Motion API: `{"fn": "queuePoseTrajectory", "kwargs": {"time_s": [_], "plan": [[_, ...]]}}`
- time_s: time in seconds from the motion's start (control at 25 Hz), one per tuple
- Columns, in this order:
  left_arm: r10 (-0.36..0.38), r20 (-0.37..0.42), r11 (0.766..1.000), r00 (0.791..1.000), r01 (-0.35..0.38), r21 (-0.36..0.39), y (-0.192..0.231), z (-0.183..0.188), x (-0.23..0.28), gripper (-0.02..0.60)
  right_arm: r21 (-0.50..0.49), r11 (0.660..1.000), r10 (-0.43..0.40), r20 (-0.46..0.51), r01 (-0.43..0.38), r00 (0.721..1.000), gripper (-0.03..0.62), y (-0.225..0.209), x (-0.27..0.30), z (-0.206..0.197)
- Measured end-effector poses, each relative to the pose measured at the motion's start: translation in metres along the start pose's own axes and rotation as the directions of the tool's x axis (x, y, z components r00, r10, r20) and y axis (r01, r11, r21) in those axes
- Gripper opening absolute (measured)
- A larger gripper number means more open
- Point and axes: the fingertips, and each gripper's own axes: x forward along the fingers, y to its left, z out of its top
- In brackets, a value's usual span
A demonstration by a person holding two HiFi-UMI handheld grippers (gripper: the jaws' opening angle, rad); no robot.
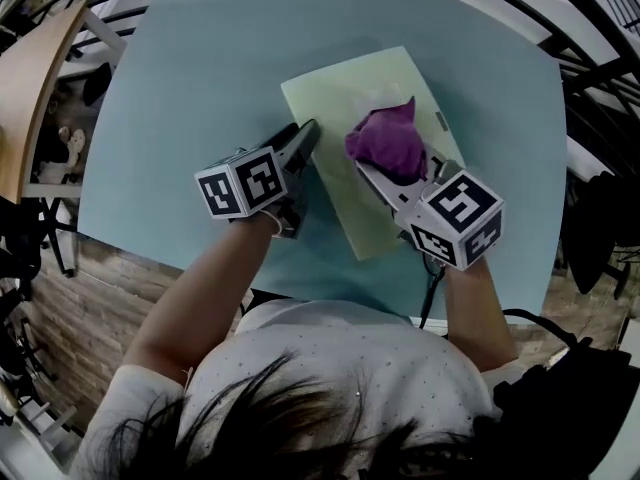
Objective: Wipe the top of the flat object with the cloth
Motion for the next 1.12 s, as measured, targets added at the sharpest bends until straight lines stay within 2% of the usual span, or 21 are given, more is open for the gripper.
{"fn": "queuePoseTrajectory", "kwargs": {"time_s": [0.08,0.2,0.28,0.44,0.68,0.92,1.12], "plan": [[0.008,0.000,1.000,1.000,-0.008,0.008,0.001,0.001,0.000,0.184,-0.058,0.997,0.042,-0.057,-0.046,0.997,0.031,0.029,0.020,-0.005],[0.015,0.001,1.000,1.000,-0.015,0.008,0.003,0.002,-0.001,0.184,-0.115,0.993,0.021,-0.163,-0.040,0.986,0.031,0.044,0.038,-0.029],[0.005,-0.005,1.000,1.000,-0.005,-0.004,0.002,0.000,-0.001,0.184,-0.120,0.993,-0.004,-0.195,-0.020,0.981,0.031,0.043,0.038,-0.041],[-0.005,-0.020,1.000,1.000,0.005,-0.011,0.000,-0.001,-0.001,0.184,-0.071,0.997,-0.030,-0.210,0.016,0.977,0.031,0.036,0.032,-0.046],[-0.021,-0.051,0.999,0.998,0.022,0.025,-0.001,-0.002,-0.003,0.184,0.070,0.993,-0.076,-0.213,0.092,0.974,0.031,0.012,0.013,-0.055],[-0.034,-0.070,0.999,0.997,0.036,0.033,-0.001,-0.001,-0.002,0.184,0.015,0.995,-0.091,-0.252,0.098,0.963,0.032,-0.018,-0.017,-0.069],[-0.041,-0.075,0.999,0.996,0.043,0.031,0.001,-0.002,0.000,0.186,0.081,0.969,-0.205,-0.263,0.233,0.943,0.032,-0.067,-0.050,-0.087]]}}
